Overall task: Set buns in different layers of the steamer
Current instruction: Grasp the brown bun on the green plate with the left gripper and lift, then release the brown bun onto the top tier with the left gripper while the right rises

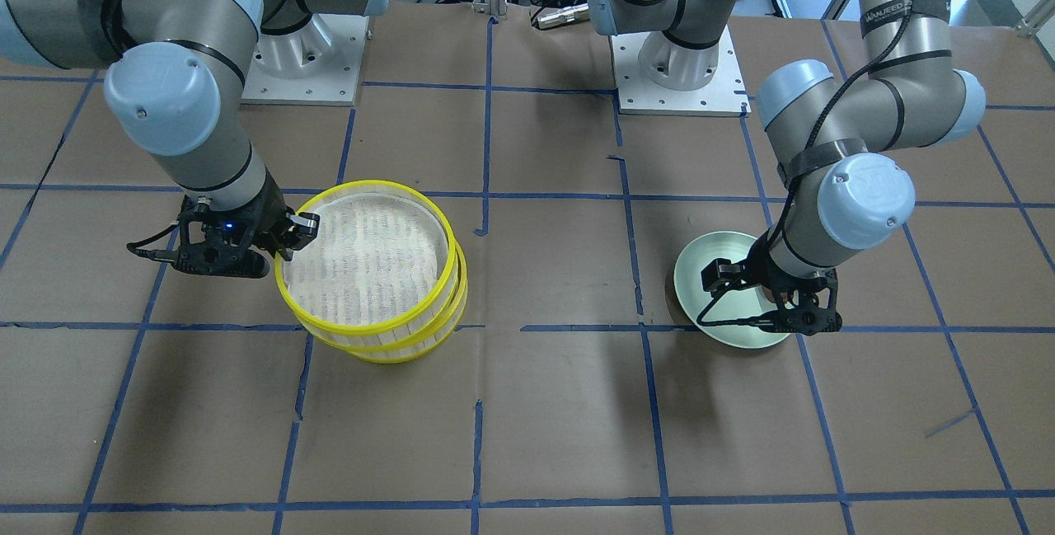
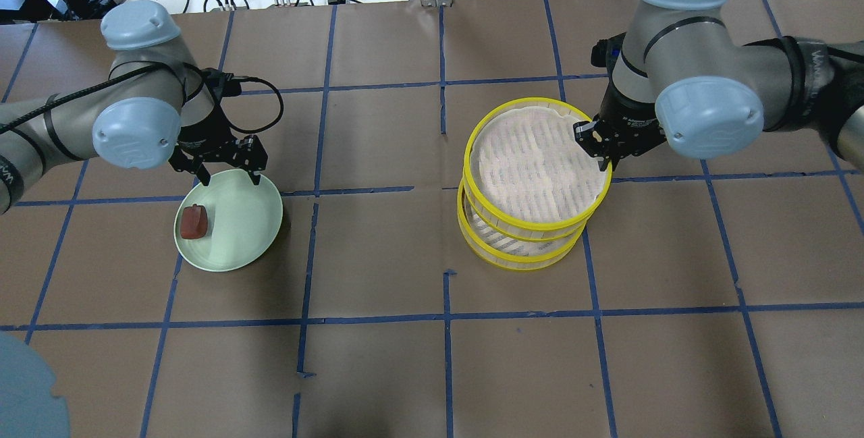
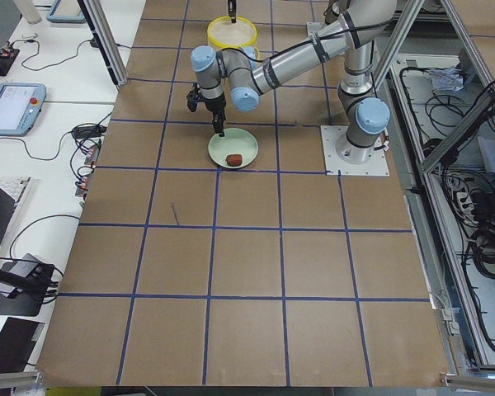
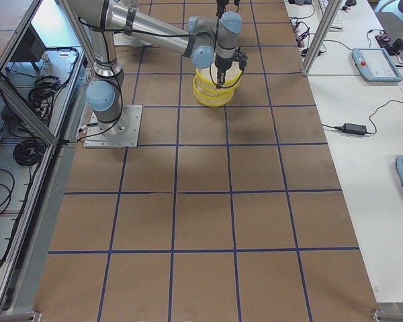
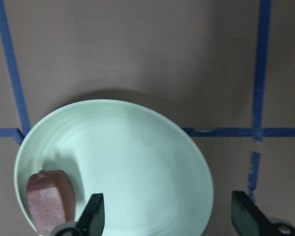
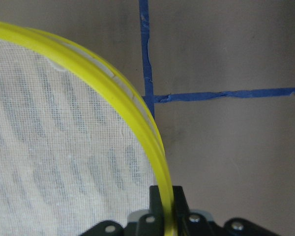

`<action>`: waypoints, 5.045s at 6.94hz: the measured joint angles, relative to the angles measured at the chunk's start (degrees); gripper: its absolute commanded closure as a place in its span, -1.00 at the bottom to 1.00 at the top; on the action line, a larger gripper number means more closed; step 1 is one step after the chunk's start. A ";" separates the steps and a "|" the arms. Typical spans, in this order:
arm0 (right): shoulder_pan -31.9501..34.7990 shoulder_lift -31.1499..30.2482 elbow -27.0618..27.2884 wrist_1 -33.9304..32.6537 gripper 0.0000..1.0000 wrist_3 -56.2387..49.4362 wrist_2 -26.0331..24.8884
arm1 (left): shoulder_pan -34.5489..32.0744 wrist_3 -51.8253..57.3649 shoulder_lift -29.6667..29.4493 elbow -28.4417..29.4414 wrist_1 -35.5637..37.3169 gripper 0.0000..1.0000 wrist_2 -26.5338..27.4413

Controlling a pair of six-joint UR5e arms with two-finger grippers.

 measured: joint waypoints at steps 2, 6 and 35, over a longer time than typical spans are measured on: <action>0.23 0.25 2.06 -1.41 0.84 0.50 0.38 | 1.49 0.76 -0.30 -1.93 0.00 -0.66 2.47; 0.27 0.80 2.75 -1.84 0.84 0.60 2.88 | 2.58 1.61 -1.83 -4.75 2.80 -0.59 7.45; -4.93 -7.27 -14.77 19.81 -1.00 -2.58 0.74 | -36.80 -55.10 -1.74 12.28 6.98 -0.83 -19.90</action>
